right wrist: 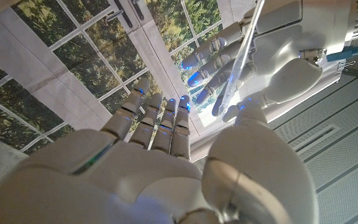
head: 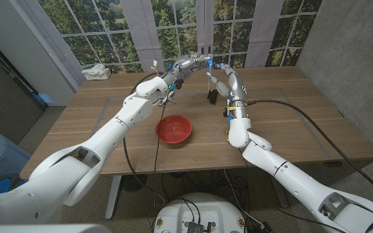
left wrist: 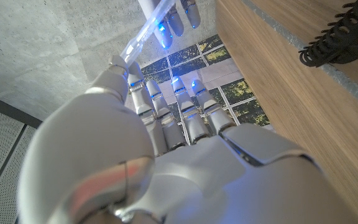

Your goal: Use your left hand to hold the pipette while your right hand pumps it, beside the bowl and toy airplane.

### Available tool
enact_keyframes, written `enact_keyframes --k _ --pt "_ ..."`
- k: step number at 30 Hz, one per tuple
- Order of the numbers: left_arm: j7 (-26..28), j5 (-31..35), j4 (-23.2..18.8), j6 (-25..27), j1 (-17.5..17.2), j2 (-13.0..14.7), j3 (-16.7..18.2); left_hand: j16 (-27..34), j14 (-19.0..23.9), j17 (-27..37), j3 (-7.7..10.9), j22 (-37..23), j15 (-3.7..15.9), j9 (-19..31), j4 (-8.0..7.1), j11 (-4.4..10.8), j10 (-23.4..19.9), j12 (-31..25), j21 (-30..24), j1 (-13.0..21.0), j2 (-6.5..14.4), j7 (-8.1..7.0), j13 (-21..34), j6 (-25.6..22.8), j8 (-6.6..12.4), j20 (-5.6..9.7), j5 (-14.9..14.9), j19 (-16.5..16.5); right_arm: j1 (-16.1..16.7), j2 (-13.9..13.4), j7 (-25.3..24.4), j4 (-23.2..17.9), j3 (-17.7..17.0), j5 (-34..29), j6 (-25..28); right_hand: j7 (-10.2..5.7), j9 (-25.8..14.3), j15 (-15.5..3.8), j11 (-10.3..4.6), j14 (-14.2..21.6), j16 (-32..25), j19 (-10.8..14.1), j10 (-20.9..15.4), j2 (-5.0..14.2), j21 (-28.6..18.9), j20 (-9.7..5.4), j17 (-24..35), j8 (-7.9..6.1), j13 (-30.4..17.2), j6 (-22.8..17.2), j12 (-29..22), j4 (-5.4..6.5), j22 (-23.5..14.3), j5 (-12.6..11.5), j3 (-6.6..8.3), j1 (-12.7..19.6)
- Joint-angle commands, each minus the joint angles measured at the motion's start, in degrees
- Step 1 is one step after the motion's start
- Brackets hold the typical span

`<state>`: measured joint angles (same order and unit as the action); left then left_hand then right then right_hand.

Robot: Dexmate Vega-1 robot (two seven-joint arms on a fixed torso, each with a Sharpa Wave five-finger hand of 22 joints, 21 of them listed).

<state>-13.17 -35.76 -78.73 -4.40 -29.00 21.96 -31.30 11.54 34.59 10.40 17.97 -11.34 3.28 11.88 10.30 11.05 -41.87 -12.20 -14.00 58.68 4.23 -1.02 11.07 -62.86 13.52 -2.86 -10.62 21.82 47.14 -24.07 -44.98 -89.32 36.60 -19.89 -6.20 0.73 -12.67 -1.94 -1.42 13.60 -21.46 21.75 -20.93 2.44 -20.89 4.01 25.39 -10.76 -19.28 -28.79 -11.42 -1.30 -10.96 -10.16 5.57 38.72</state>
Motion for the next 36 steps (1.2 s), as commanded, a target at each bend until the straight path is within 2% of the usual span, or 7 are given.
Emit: enact_keyframes --k 1,3,9,13,19,36 --pt "0.7 0.0 -2.3 0.2 -1.2 1.4 0.6 0.1 0.0 0.0 0.16 -0.1 7.54 0.1 -0.25 0.06 0.0 0.2 -0.2 0.9 0.0 0.07 0.3 -0.5 0.26 -0.15 -0.4 0.5 0.7 -0.4 5.5 2.2 -2.5 7.9 -9.5 1.06 -0.1 -1.08 0.81 -0.2 0.2 -0.9 0.1 0.89 0.4 0.23 0.5 -0.62 -0.1 0.3 -0.5 1.9 -0.2 0.1 -0.6 -4.1" --pt "1.0 -0.1 -3.1 0.4 -1.6 1.8 0.8 0.1 0.0 0.0 0.13 -0.1 7.56 0.2 -0.27 0.14 -0.1 0.2 -0.2 0.9 0.0 -0.01 0.3 -0.5 0.23 -0.14 -0.4 0.5 0.8 0.0 6.4 2.9 -3.2 9.8 -11.2 1.32 0.0 -0.77 1.05 -0.3 0.2 -1.2 0.0 1.52 0.5 0.13 0.6 -0.83 -0.1 0.0 -0.7 2.6 -0.3 0.1 -0.8 -5.5" --pt "1.7 -0.3 -5.3 0.8 -2.9 3.2 1.3 0.1 0.0 0.0 0.02 -0.1 7.59 0.2 -0.38 0.05 -0.1 0.2 -0.2 0.9 -0.1 -0.09 0.3 -0.4 0.15 -0.14 -0.3 0.4 0.8 2.1 10.4 6.5 -5.1 17.3 -17.6 1.84 0.0 -0.49 1.89 0.0 0.2 -1.5 -0.3 2.8 0.7 0.13 0.8 -1.02 0.0 -0.2 -0.9 3.7 -0.3 0.0 -0.97 -7.8" --pt "2.3 -0.6 -6.6 1.1 -3.9 4.0 1.8 0.1 0.0 0.0 -0.02 -0.1 7.56 0.3 -0.4 0.08 -0.1 0.3 -0.2 0.9 -0.1 -0.15 0.3 -0.3 0.08 -0.13 -0.3 0.4 0.7 2.9 13.7 8.0 -6.1 21.5 -19.4 2.53 0.1 0.02 2.78 0.6 0.0 -1.6 -0.8 3.98 0.7 0.04 0.9 -1.2 0.1 -0.6 -1.2 4.38 -0.4 -0.1 -0.89 -9.2" --pt "2.8 -1.1 -8.7 1.3 -5.4 5.4 2.6 0.1 -0.1 0.1 -0.09 -0.1 7.55 0.3 -0.47 0.0 0.0 0.3 -0.2 0.9 -0.1 -0.03 0.3 -0.4 0.05 -0.16 -0.3 0.4 0.8 3.6 16.5 8.6 -7.2 24.6 -20.2 2.74 0.2 0.18 2.87 0.7 -0.1 -1.8 -0.8 4.63 0.8 -0.2 1.0 -1.22 0.2 -0.6 -1.2 4.43 -0.4 -0.3 -0.65 -9.5" --pt "5.7 -1.3 -16.4 1.5 -10.6 10.0 4.8 0.1 -0.2 0.1 -0.3 -0.1 7.53 0.4 -0.55 0.23 0.0 0.4 -0.2 1.0 -0.2 -0.21 0.3 -0.5 -0.05 -0.14 -0.3 0.3 0.7 6.0 29.9 12.2 -10.2 40.8 -24.8 3.6 0.4 1.24 3.58 1.2 -0.3 -2.5 -1.1 6.26 1.0 -0.17 1.3 -1.31 0.4 -0.8 -1.3 4.01 -0.4 -0.9 0.36 -9.7"
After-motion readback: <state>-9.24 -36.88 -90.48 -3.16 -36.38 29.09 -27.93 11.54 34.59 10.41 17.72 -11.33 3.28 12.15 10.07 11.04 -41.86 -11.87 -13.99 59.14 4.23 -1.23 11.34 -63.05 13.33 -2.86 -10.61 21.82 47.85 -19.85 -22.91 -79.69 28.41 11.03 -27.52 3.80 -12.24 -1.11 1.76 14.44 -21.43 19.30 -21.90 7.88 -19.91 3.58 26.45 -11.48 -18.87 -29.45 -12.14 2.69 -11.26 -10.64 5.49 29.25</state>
